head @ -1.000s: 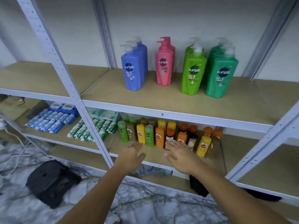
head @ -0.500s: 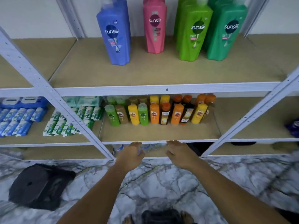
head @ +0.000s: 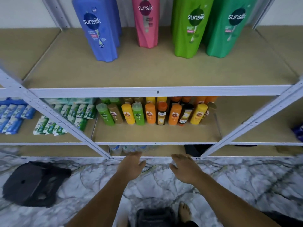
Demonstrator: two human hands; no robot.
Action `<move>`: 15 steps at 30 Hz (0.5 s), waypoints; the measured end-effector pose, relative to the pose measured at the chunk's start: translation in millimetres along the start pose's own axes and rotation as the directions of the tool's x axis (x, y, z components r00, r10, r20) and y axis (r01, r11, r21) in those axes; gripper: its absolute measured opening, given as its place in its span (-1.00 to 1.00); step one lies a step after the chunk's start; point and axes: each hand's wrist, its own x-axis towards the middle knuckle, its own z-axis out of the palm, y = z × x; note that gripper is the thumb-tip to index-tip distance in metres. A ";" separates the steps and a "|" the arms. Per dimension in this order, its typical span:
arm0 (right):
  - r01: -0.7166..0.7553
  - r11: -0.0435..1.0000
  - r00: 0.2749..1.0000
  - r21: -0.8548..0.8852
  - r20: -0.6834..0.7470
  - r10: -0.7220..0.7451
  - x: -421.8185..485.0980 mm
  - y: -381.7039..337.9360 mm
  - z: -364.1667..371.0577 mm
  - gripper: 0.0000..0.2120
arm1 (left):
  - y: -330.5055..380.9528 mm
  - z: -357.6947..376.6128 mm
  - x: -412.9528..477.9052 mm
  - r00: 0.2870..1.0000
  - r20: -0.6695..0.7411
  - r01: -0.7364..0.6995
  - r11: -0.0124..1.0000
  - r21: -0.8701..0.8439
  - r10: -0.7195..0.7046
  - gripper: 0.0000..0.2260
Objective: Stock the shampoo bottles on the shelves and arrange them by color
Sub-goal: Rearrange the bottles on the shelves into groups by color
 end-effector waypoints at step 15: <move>-0.059 0.990 0.991 0.124 -0.111 0.073 24.3 -29.5 -4.8 -0.44 | -8.8 -36.2 27.6 0.988 0.062 -0.148 0.985 0.093 0.143 -0.63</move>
